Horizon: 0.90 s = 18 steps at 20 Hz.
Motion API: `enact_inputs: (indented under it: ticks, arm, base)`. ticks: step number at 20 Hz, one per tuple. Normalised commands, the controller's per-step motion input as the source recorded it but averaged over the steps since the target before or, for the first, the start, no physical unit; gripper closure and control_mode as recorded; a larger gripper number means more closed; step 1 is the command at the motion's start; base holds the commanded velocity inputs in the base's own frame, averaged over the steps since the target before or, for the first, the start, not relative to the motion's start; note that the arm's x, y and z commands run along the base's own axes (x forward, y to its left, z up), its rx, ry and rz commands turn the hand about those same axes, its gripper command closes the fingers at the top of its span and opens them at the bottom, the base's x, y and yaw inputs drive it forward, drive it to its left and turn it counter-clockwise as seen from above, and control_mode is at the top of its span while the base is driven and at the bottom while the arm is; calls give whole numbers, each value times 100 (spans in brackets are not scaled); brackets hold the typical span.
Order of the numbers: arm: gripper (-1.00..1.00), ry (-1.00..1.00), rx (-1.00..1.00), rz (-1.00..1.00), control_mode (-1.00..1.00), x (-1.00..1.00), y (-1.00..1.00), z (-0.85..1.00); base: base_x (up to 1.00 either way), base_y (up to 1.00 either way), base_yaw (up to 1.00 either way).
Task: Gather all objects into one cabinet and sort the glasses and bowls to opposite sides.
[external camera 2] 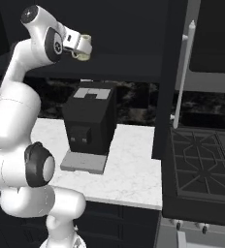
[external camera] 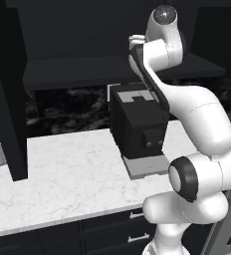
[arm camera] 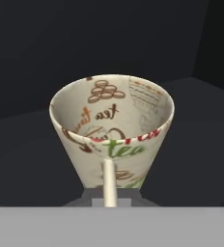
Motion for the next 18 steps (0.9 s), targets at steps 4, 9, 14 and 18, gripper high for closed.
enact_inputs:
  ticks: [4,9,14,18]
  arm:
    - [100,0,15,-1,-100,-100,0,16]
    - [100,0,22,-1,-100,-100,0,23]
    - [100,0,15,0,-100,-100,0,10]
    - [100,0,9,0,-100,-100,0,4]
  base:
    - [0,0,0]
    - [0,0,0]
    - [0,0,0]
    - [0,0,0]
